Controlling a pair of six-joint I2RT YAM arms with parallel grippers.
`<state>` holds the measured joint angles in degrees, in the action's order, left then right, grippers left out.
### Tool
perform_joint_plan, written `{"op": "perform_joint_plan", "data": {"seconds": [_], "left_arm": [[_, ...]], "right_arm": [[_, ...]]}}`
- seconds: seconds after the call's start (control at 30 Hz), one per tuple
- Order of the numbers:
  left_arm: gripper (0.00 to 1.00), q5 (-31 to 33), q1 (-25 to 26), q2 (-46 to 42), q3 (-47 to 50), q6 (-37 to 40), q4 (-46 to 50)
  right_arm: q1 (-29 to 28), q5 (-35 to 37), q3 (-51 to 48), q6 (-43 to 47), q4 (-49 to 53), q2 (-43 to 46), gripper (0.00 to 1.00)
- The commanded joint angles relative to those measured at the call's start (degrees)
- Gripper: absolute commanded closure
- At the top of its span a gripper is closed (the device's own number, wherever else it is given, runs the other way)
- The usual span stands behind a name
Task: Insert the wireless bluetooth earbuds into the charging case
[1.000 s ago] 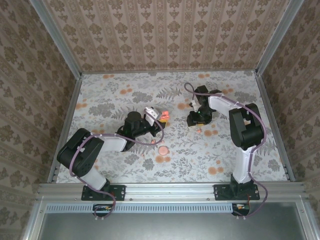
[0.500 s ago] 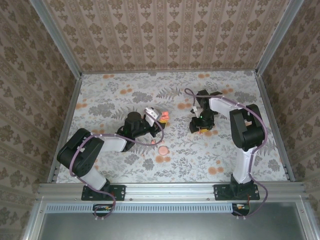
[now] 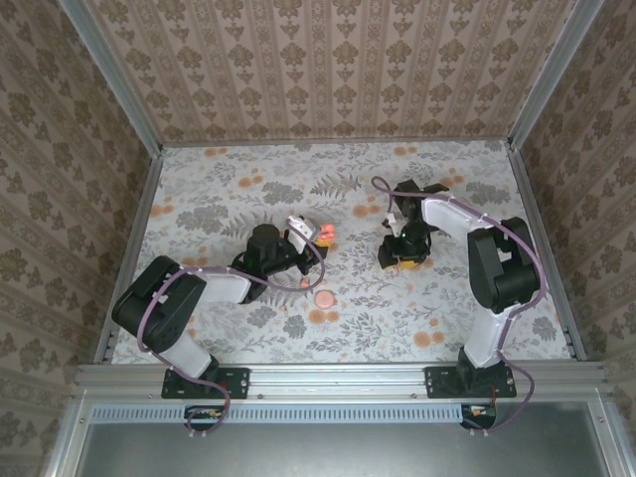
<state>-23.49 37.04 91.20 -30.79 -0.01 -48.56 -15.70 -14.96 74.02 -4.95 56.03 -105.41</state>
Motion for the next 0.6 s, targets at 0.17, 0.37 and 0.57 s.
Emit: {"op": "perform_joint_plan", "data": {"seconds": [0.17, 0.37, 0.57], "left_arm": [[0.81, 0.28, -0.3, -1.65, 0.36, -0.5, -0.27], [0.81, 0.37, -0.3, -1.94, 0.72, -0.54, -0.92], [0.81, 0.25, -0.3, -2.0, 0.64, -0.44, -0.59]], "right_arm": [[0.07, 7.37, 7.51, -4.97, 8.29, -2.66, 0.48], [-1.16, 7.89, 9.55, -4.05, 8.5, -7.48, 0.51], [-1.64, 8.18, 10.39, -3.12, 7.57, -10.27, 0.51]]}}
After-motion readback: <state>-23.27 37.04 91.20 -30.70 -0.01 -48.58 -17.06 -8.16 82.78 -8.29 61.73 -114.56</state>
